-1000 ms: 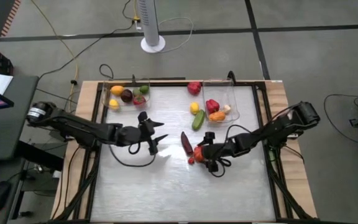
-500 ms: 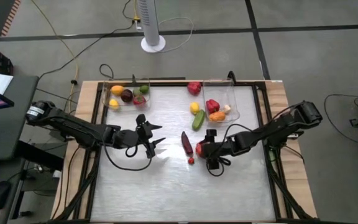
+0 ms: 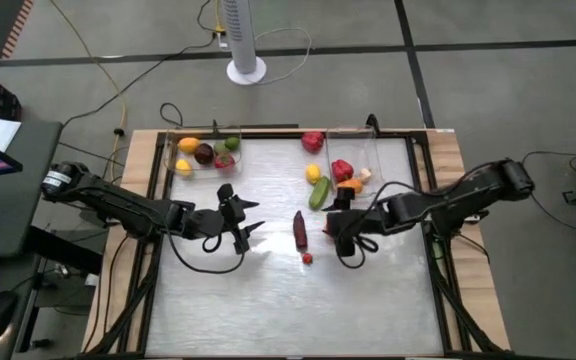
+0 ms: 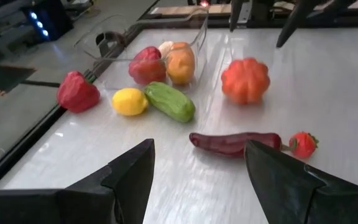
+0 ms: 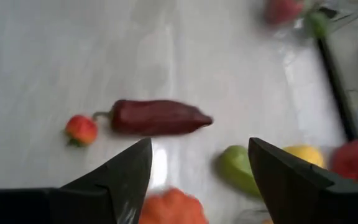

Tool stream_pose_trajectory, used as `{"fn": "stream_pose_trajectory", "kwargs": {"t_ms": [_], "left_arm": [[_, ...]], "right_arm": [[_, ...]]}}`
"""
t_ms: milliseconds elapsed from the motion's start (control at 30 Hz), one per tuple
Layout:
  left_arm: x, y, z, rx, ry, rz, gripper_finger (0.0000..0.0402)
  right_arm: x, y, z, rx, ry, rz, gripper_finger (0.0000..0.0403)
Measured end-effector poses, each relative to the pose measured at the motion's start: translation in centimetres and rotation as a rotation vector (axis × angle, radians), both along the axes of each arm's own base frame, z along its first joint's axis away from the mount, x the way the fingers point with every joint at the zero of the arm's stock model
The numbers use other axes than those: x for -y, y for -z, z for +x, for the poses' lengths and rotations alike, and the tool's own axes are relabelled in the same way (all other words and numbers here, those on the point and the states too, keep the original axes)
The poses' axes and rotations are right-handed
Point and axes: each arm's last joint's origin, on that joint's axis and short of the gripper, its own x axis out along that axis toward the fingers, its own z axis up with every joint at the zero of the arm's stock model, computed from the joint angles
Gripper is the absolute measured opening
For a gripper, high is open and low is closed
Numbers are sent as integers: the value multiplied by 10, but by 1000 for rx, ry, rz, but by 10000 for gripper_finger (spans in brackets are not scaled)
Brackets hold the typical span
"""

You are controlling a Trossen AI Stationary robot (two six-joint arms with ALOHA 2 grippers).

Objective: Sort produce into baskets
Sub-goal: Put the orange pumpkin into the right transparent bin

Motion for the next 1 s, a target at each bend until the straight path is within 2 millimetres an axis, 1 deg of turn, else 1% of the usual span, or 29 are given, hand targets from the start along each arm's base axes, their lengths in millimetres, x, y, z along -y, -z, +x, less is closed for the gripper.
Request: {"fn": "stream_pose_trajectory", "kwargs": {"t_ms": [67,133,233,333,400,467,600,700,833,933,1000], "left_arm": [[0,2,-1,-12,-6,-9,235],[0,3,-2,-25,-12,-17,235],[-1,4,-2,-35,-20,-28,235],[-1,5,-3,-36,-22,-34,235],[0,5,-2,-36,-17,-37,235],[0,5,-2,-35,-17,-37,235],[0,5,-2,-35,-17,-37,235],[0,5,-2,-31,-22,-47,235],[0,6,-3,-39,-14,-68,235],[0,7,-4,-53,-22,-78,235],[0,8,-4,-56,-27,-85,235]], "right_arm": [[3,5,-2,-60,-9,44,302],[3,16,-4,-155,-1,81,317],[4,31,-9,-287,74,106,351],[2,39,-18,-394,143,114,381],[0,41,-22,-421,175,109,394],[-2,40,-24,-411,193,97,398],[-5,40,-26,-409,213,36,393],[-5,45,-23,-417,225,27,390],[-10,64,-18,-479,235,-20,390],[-14,86,-16,-527,251,-125,390],[-15,97,-15,-553,275,-194,390]]}}
